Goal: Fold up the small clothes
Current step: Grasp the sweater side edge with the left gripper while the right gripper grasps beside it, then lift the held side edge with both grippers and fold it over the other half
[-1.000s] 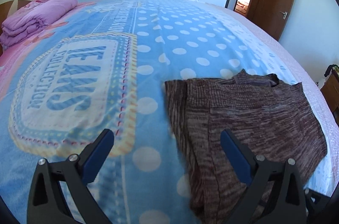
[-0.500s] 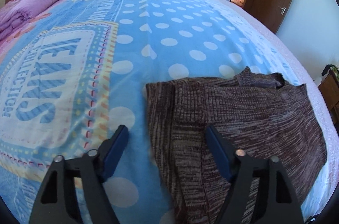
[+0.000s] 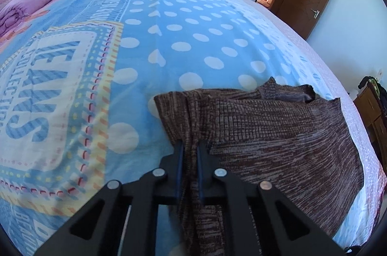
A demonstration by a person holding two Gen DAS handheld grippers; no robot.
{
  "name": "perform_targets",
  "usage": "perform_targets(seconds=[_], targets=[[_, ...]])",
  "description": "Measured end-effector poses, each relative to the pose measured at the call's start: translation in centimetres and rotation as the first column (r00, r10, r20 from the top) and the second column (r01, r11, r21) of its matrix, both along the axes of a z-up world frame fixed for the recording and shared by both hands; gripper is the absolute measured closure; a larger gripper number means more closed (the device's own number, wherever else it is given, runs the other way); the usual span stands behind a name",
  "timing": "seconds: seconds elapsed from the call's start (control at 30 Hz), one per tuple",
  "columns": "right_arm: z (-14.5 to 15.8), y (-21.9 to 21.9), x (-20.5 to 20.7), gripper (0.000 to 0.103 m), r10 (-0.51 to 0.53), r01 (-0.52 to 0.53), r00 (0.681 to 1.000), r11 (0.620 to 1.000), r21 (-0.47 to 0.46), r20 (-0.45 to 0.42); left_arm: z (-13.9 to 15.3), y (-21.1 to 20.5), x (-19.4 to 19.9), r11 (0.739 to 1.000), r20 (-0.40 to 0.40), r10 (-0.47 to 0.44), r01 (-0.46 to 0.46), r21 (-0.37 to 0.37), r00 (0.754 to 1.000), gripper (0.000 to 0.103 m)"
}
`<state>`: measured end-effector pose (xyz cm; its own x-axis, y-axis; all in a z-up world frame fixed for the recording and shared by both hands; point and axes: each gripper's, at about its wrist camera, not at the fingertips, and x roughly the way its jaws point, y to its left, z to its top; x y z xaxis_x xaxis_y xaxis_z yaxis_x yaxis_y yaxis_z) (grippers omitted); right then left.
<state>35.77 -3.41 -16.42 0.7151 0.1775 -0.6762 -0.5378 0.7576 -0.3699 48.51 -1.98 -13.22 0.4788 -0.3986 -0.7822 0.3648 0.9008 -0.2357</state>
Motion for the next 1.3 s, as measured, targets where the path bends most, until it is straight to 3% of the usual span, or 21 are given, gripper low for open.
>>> perform_targets(seconds=[0.1, 0.27, 0.57, 1.07, 1.3], targets=[[0.7, -0.5, -0.5, 0.096, 0.006, -0.005, 1.0, 0.999, 0.042, -0.007, 0.4, 0.6, 0.0, 1.0, -0.019, 0.011, -0.012, -0.017, 1.0, 0.094], [2.0, -2.3, -1.0, 0.099, -0.014, 0.018, 0.999, 0.991, 0.13, -0.033, 1.7, 1.9, 0.0, 0.994, -0.056, 0.028, -0.034, -0.107, 0.998, 0.095], [3.4, -7.5, -1.1, 0.099, -0.083, 0.096, 0.995, 0.958, 0.271, -0.061, 4.8, 0.1, -1.1, 0.99, -0.024, 0.015, -0.018, -0.14, 1.0, 0.095], [7.0, -15.4, -2.4, 0.099, -0.137, 0.162, 0.987, 0.873, 0.46, -0.089, 10.0, -6.6, -3.6, 0.989, 0.082, -0.078, 0.088, -0.118, 0.994, 0.095], [8.7, -18.4, -3.6, 0.099, -0.175, 0.186, 0.982, 0.847, 0.498, -0.069, 11.8, -10.7, -4.5, 0.979, 0.109, -0.139, 0.153, -0.133, 0.984, 0.095]])
